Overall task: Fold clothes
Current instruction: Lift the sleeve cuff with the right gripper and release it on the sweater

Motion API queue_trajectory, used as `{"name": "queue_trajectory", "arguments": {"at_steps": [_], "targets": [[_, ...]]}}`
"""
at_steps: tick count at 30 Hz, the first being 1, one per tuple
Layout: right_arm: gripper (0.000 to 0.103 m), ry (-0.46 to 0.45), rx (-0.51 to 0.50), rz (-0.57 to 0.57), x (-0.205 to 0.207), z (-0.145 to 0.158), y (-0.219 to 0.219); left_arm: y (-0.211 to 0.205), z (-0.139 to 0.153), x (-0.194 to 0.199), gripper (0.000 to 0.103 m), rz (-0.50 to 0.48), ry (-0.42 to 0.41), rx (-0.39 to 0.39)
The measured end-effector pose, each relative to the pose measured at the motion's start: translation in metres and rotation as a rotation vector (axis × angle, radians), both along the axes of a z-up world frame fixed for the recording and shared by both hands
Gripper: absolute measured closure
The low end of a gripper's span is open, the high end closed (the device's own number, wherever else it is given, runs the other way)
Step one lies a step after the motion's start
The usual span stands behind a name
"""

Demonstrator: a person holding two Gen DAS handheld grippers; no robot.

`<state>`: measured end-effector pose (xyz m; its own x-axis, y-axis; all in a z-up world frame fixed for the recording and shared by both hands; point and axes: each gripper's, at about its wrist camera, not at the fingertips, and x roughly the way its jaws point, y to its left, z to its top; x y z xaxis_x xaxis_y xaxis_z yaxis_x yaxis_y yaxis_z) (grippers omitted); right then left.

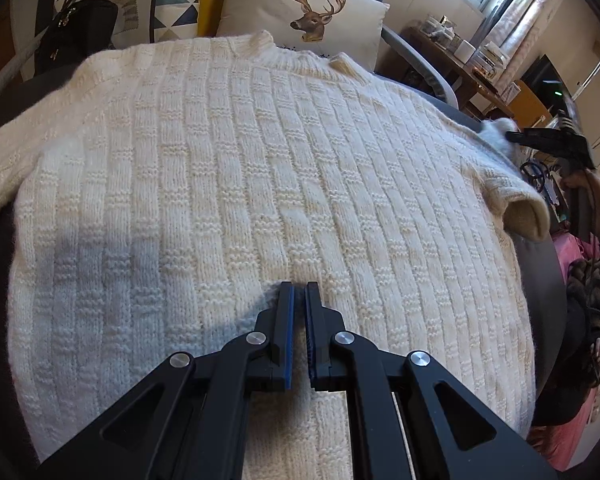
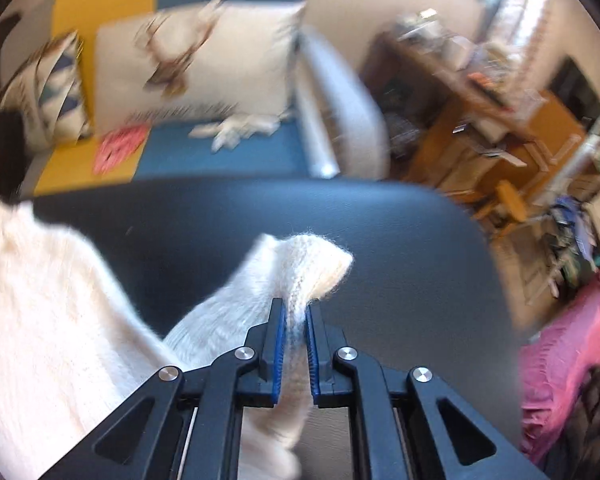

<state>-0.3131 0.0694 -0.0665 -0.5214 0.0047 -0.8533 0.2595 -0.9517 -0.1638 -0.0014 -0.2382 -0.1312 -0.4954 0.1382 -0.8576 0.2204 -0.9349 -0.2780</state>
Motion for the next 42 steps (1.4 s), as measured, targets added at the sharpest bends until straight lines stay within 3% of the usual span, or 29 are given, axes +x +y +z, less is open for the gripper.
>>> {"name": "queue_trajectory", "arguments": {"at_steps": [5,8,11,16,18,20,22,28,31,33,34,35,37,39,41,42], "targets": [[0.094,0.131,-0.01,-0.155,0.029,0.053,0.07,0.0,0.0,0.0,0.098,-0.004,0.006,-0.007],[0.094,0.167,-0.023,-0.275,0.047,0.068,0.116,0.001,0.0,0.0,0.098,-0.005,0.007,-0.016],[0.094,0.179,-0.125,-0.385,0.071,0.074,0.163,0.003,0.0,-0.001,0.098,-0.011,0.003,-0.03],[0.094,0.215,-0.29,-0.439,0.105,0.1,0.204,0.004,0.001,-0.003,0.098,-0.023,-0.003,-0.061],[0.091,0.178,-0.439,-0.492,0.109,0.101,0.222,0.005,0.001,-0.004,0.098,-0.023,-0.006,-0.072],[0.08,0.118,-0.611,-0.567,0.111,0.095,0.245,0.006,0.001,-0.004,0.098,-0.02,-0.008,-0.078],[0.076,0.066,-0.673,-0.637,0.112,0.081,0.26,0.006,0.002,-0.004,0.098,-0.014,-0.013,-0.077],[0.076,0.088,-0.604,-0.499,0.162,0.055,0.258,0.007,0.016,-0.01,0.098,-0.012,-0.019,-0.059],[0.076,0.175,-0.402,-0.364,0.198,0.063,0.234,0.018,0.033,-0.023,0.098,-0.046,0.024,-0.105],[0.075,0.354,-0.209,-0.25,0.225,0.083,0.209,0.027,0.04,-0.037,0.098,-0.078,0.042,-0.112],[0.066,0.449,-0.11,-0.201,0.235,0.091,0.196,0.031,0.041,-0.044,0.098,-0.083,0.045,-0.112],[0.04,0.505,-0.034,-0.188,0.238,0.089,0.187,0.035,0.043,-0.05,0.098,-0.089,0.047,-0.111],[0.007,0.576,0.091,-0.153,0.238,0.083,0.172,0.045,0.042,-0.061,0.098,-0.103,0.047,-0.091],[0.01,0.41,0.031,-0.073,0.213,0.06,0.173,0.056,0.04,-0.072,0.097,-0.119,0.035,-0.08],[0.03,0.297,-0.03,-0.037,0.194,0.034,0.18,0.064,0.036,-0.075,0.097,-0.137,0.023,-0.083],[0.03,0.255,-0.058,-0.027,0.187,0.022,0.184,0.068,0.034,-0.076,0.097,-0.147,0.016,-0.084]]}}
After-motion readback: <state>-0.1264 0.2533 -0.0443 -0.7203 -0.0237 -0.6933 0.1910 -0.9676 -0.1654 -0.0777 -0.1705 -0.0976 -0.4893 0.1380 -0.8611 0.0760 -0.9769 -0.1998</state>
